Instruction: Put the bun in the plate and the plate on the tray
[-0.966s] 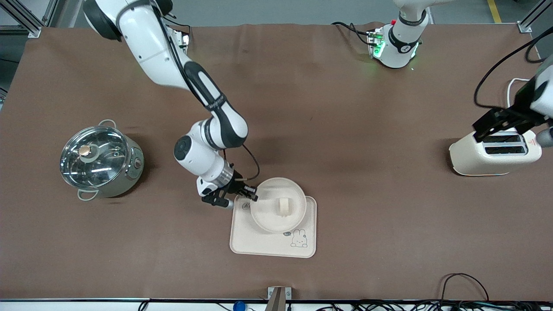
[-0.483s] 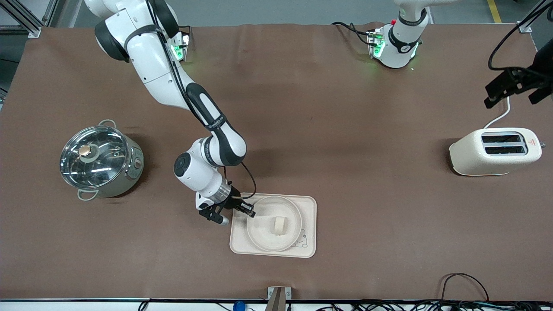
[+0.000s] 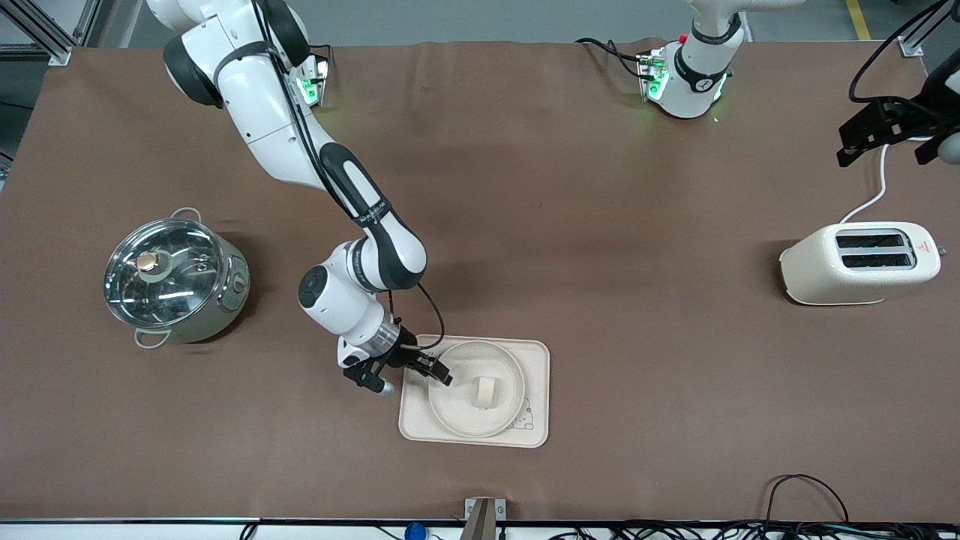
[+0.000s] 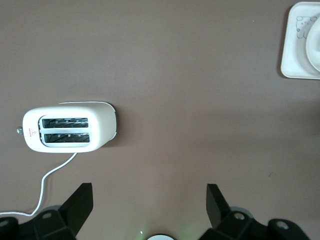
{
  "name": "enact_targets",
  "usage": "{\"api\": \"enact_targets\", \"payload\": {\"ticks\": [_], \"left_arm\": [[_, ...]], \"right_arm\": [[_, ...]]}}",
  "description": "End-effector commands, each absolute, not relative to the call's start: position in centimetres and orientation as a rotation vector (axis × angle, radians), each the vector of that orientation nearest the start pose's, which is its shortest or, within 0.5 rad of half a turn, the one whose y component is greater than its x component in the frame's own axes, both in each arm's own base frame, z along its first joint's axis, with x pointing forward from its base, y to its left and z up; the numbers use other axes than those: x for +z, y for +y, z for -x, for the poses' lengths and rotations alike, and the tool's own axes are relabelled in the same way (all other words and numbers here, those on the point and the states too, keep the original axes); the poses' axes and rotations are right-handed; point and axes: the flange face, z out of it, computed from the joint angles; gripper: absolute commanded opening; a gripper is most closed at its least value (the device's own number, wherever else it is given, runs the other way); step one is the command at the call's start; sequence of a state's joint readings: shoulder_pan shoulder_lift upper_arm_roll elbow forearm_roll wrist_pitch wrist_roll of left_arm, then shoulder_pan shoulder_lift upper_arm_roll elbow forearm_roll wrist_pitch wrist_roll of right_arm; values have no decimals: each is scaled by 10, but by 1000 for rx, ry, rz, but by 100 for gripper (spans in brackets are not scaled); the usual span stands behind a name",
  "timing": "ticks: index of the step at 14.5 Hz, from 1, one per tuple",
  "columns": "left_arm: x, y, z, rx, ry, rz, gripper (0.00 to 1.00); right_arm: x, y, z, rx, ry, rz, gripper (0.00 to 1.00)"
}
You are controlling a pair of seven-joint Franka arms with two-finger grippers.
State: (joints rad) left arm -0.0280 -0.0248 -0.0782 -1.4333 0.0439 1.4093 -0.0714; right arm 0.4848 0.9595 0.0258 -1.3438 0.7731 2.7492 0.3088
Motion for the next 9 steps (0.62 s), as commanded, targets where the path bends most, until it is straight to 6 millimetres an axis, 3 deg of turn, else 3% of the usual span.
{"api": "enact_targets", "payload": {"ticks": [1, 4, 7, 9], "left_arm": [[693, -55, -514, -11, 52, 3106, 100], [692, -55, -515, -4, 54, 3105, 100], [693, -56, -517, -9, 77, 3103, 100], [690, -54, -518, 1, 101, 3104, 100]], "right_arm": [[229, 327, -688, -148, 605, 2437, 83], [276, 291, -695, -96, 556, 2471, 100], [324, 258, -684, -83, 525, 2517, 100], [362, 211, -687, -135, 519, 2543, 100]]}}
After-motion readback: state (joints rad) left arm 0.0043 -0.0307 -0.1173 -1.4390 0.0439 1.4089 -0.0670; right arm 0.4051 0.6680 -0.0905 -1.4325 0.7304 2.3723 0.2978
